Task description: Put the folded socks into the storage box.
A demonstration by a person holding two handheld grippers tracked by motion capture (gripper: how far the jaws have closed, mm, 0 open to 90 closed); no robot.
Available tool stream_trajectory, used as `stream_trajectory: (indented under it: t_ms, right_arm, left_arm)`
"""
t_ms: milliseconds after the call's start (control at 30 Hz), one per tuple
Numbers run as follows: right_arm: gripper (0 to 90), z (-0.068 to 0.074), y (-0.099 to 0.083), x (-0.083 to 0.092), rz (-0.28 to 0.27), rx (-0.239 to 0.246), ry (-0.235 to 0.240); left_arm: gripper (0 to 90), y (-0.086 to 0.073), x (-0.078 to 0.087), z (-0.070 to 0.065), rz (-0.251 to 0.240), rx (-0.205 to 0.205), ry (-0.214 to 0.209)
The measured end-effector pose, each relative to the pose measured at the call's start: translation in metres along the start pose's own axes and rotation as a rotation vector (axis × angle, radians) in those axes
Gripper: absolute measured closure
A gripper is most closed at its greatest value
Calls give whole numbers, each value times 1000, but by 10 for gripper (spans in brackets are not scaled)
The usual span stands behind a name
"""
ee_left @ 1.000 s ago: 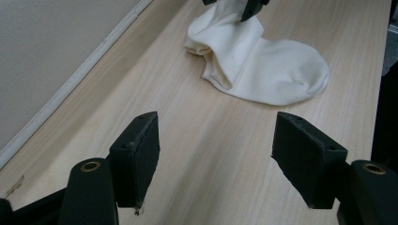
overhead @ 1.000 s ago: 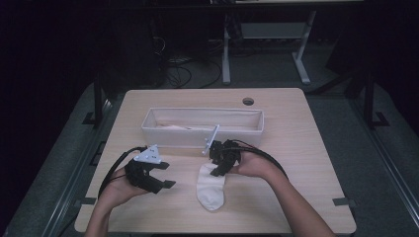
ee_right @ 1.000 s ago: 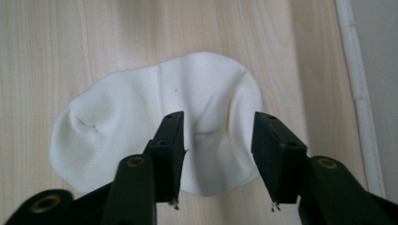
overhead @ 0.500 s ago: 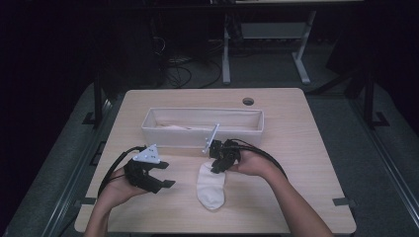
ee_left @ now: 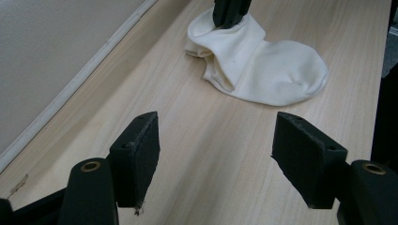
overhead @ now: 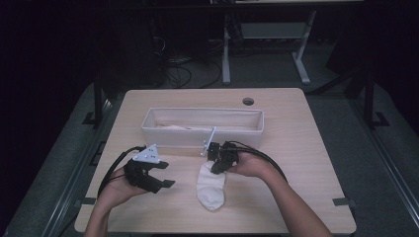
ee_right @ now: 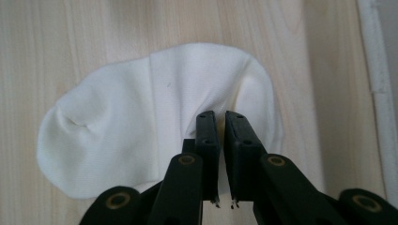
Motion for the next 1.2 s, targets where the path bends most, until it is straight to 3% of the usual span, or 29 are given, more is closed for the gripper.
stream_trajectory:
  t_ms: [167,267,533,733,900,1200]
  right_arm:
    - [798,-4,0,11,-41,-15,-50]
    - [759,-9,-2,9,-34,-35,-78]
    - [708,-18,-4,0,-14,-62,-61]
    - [782,-20,-5,-4,-10,-65,-28]
    - [873,-21,-6,-4,-3,-56,-30]
    - [885,-19,-7,0,-9,-51,-29]
  left_arm:
    - [323,1,0,-1,0,-7,0]
    - [323,1,1,-1,-4,-4,2]
    - [322,1,-3,-1,4,-10,-11]
    - [322,1,-2,0,0,-8,-9]
    - [323,1,-2,0,-3,-7,-11]
    - [323,0,-1,1,-1,-2,-8]
Point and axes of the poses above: each handheld gripper's, and its own axes: x roughly backward along the jaws, y roughly out of its top, z roughly to its left, the point moved 2 cm from there along -x, roughly forward along the jaws, and after that the axes turned 4 degrees about y, right-handed, at the moved point
